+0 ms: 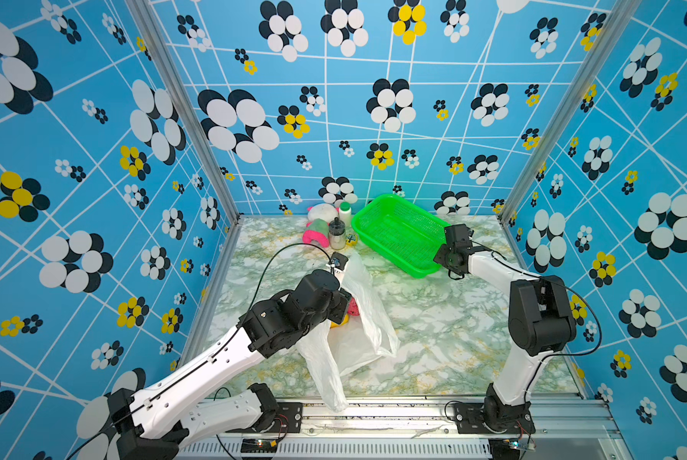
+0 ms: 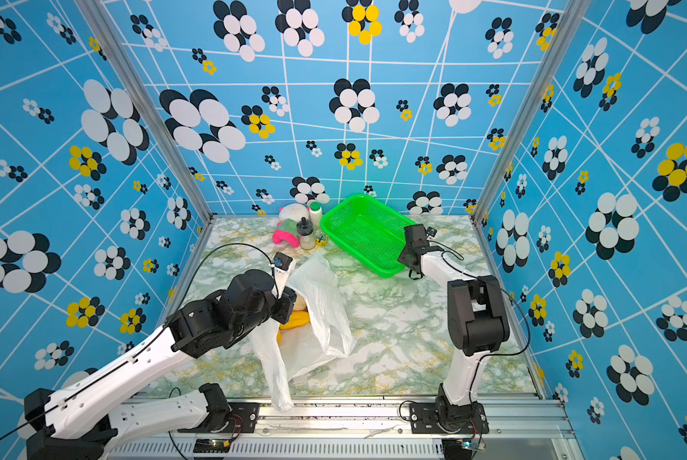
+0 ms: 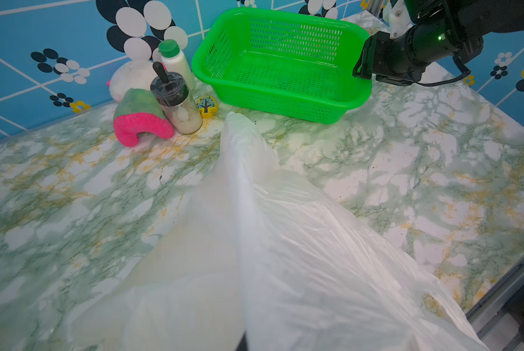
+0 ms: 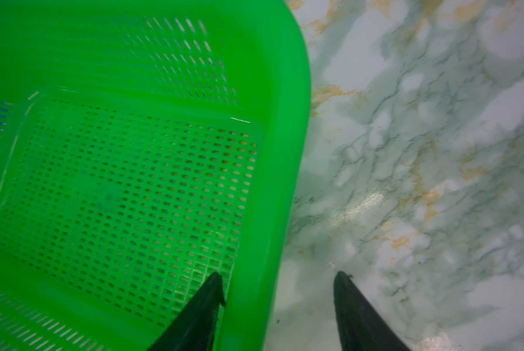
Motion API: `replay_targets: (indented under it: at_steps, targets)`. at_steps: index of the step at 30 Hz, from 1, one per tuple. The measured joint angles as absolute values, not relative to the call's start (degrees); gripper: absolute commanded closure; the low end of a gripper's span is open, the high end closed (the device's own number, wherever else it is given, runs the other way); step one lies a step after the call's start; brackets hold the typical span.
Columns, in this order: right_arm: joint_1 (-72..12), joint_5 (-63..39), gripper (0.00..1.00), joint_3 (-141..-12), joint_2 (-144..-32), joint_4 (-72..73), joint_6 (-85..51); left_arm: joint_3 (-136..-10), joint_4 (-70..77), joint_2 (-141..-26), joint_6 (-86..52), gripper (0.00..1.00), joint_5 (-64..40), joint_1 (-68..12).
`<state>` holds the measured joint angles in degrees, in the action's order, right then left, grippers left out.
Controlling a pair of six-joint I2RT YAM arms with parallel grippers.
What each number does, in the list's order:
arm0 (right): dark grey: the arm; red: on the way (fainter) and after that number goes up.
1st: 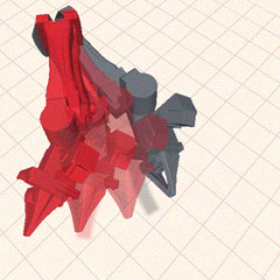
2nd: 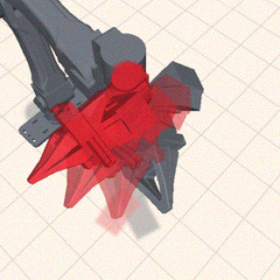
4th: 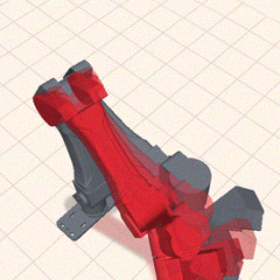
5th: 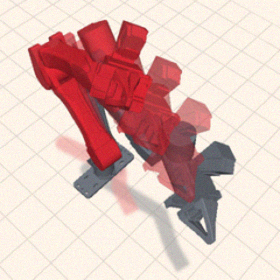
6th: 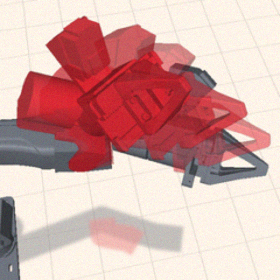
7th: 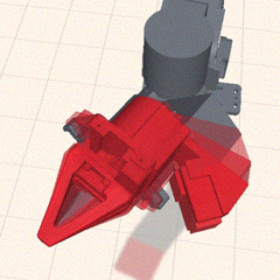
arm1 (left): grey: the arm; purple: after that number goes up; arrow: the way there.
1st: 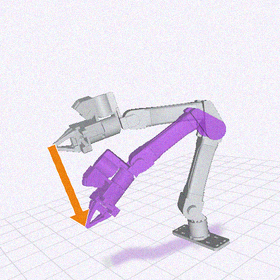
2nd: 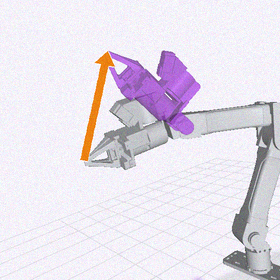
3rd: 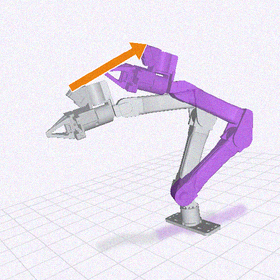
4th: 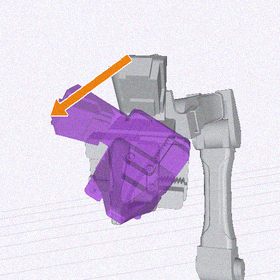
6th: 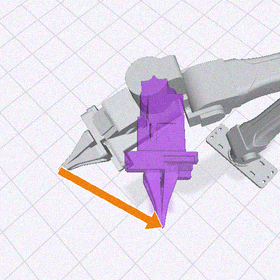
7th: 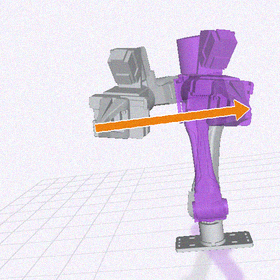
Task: Untie the knot of the plastic bag and take out the fruit
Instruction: Move the basket to the top-right of the table.
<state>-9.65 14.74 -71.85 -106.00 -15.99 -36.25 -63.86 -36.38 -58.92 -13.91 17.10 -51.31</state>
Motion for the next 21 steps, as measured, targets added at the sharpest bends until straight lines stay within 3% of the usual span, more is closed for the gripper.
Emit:
replay_targets:
  at_steps: [6,13,21]
  targets:
    - [-9.3,16.4,0.66,-62.0,-96.5,-17.6,-37.0,-63.9,-36.1,-59.1,-13.9,1.00,16.5,-51.3]
    - [-9.3,19.5,0.63,-45.9,-74.5,-19.1,-40.0,-63.5,-34.9,-59.1,-13.9,1.00,14.7,-51.3]
    - [-9.3,21.2,0.63,-36.2,-58.2,-25.2,-42.8,-63.4,-34.7,-58.9,-13.9,1.00,14.7,-51.3]
